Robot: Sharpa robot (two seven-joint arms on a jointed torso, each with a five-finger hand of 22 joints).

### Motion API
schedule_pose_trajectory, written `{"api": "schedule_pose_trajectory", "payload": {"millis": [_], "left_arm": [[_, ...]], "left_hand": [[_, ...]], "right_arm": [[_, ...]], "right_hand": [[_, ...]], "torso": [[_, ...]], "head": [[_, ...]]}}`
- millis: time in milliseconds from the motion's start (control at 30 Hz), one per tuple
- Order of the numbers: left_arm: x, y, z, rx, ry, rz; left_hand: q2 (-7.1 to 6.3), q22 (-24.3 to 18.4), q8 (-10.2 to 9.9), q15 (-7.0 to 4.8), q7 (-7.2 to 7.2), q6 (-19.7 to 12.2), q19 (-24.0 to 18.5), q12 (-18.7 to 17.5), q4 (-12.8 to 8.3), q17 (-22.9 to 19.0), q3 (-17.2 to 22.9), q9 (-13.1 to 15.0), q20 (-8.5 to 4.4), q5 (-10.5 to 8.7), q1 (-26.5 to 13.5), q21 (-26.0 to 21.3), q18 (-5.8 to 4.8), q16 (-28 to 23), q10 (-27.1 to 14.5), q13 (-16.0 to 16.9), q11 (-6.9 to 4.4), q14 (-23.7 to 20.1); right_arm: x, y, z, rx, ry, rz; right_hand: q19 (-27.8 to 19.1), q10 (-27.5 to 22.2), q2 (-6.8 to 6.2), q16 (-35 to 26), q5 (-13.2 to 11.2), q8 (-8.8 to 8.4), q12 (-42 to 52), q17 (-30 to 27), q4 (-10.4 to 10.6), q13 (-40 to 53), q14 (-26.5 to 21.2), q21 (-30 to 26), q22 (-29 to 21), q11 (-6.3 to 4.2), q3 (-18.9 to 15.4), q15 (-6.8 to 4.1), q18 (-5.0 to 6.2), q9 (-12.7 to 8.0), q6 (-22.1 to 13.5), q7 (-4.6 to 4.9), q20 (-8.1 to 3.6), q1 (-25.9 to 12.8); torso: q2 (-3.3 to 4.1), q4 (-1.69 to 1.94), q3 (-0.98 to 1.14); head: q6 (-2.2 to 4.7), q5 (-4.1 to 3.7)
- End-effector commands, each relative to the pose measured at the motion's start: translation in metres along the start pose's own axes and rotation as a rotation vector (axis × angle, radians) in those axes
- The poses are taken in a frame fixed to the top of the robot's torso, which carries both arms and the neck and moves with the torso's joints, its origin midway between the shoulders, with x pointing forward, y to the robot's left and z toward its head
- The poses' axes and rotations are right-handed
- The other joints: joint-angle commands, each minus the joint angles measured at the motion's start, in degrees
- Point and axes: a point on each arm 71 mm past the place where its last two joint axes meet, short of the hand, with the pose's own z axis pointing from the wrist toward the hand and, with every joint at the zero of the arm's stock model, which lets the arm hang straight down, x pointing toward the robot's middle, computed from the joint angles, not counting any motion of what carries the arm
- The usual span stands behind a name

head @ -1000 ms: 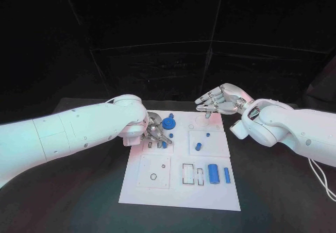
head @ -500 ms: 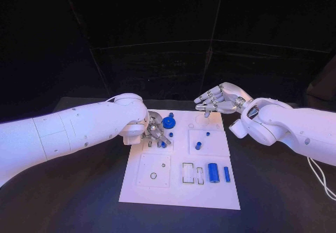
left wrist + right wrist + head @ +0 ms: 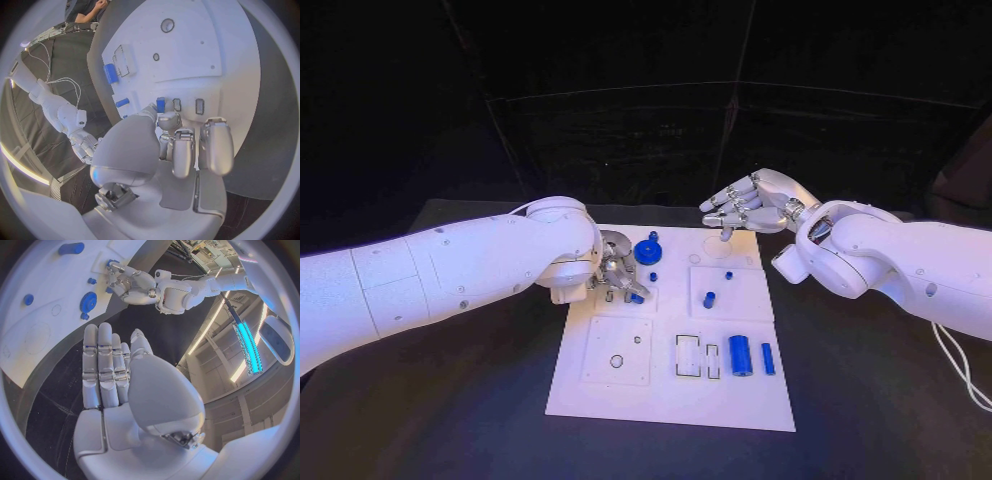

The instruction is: Assemble the parts on the task board

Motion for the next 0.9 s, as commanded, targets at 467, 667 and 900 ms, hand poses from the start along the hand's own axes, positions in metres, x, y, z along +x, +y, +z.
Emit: {"api": "schedule_pose_trajectory", "payload": {"millis": [467,667,900], "left_arm": [[0.0,0.014,-0.017,0.04,-0.184,-0.055],[0.005,0.021,-0.016,0.027,-0.23,-0.048],[0.01,0.026,-0.011,0.008,-0.258,-0.032]], "left_hand": [[-7.11,1.2,2.8,-0.23,-0.12,0.2,0.6,1.3,-11.8,15.1,27.5,2.4,-0.06,-0.66,-8.5,-0.1,-0.56,0.2,1.9,1.5,0.1,5.9],[-7.41,1.4,3.0,-0.25,-0.16,0.2,0.7,1.5,-12.0,15.1,28.3,2.6,-0.07,-0.7,-9.0,0.1,-0.61,0.2,2.2,1.7,0.06,5.9],[-7.48,1.5,3.2,-0.26,-0.18,0.3,0.7,1.6,-12.1,15.1,28.7,2.7,-0.09,-0.72,-9.3,0.1,-0.62,0.2,2.3,1.8,0.04,5.9]], "right_arm": [[-0.003,-0.003,0.002,-0.003,0.003,-0.004],[-0.005,-0.004,0.002,-0.001,-0.001,-0.006],[-0.006,-0.005,0.002,0.0,-0.002,-0.007]], "right_hand": [[0.3,-0.1,0.55,-0.4,0.2,-0.01,-0.3,-0.1,0.0,-0.1,0.5,-0.4,-0.1,0.3,-0.4,0.06,0.22,0.0,-0.4,0.13,0.21,0.1],[0.3,-0.2,0.57,-0.5,0.3,-0.01,-0.3,-0.1,0.1,-0.2,0.4,-0.4,-0.2,0.32,-0.5,0.09,0.22,0.0,-0.5,0.15,0.23,0.0],[0.3,-0.2,0.57,-0.6,0.3,-0.02,-0.3,-0.1,0.1,-0.2,0.4,-0.5,-0.2,0.33,-0.5,0.1,0.22,0.0,-0.5,0.16,0.24,0.0]], "torso": [[-0.17,0.08,0.16],[-0.31,0.39,0.26],[-0.28,0.28,0.31]], "head": [[-0.28,0.6],[-0.44,0.67],[-0.49,0.73]]}}
